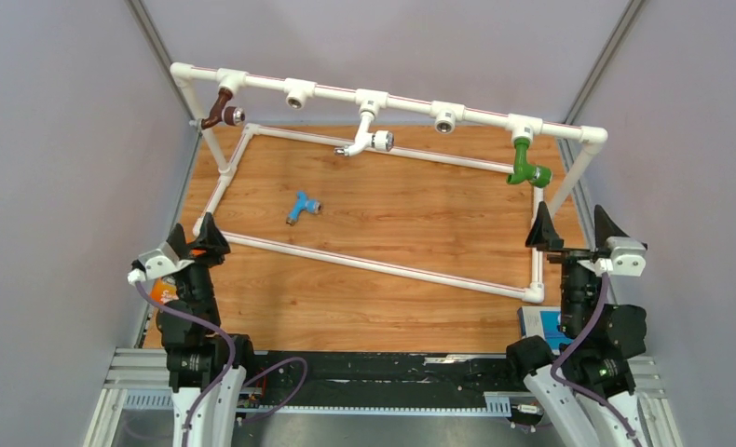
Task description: Install the water faucets
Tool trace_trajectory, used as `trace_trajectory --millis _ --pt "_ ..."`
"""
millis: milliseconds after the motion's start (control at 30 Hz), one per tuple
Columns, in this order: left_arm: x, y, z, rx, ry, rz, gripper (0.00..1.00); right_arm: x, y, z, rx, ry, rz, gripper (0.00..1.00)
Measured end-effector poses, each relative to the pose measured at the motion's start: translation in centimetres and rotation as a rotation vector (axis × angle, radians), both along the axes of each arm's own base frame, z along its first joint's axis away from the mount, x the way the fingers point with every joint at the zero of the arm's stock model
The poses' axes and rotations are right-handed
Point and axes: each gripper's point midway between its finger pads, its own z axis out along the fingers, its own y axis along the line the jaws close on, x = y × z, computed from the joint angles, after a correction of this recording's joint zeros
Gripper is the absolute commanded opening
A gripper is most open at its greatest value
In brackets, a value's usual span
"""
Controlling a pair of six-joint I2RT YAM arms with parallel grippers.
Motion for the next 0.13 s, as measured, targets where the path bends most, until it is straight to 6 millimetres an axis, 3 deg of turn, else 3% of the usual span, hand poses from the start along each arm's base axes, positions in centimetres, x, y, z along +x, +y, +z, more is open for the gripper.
trace_trajectory --millis 133 --pt "0.9 -0.1 -2.0 -0.029 0.036 -0.009 0.72 -0.4 -0.3 -1.8 0.015 0.025 -0.008 1.00"
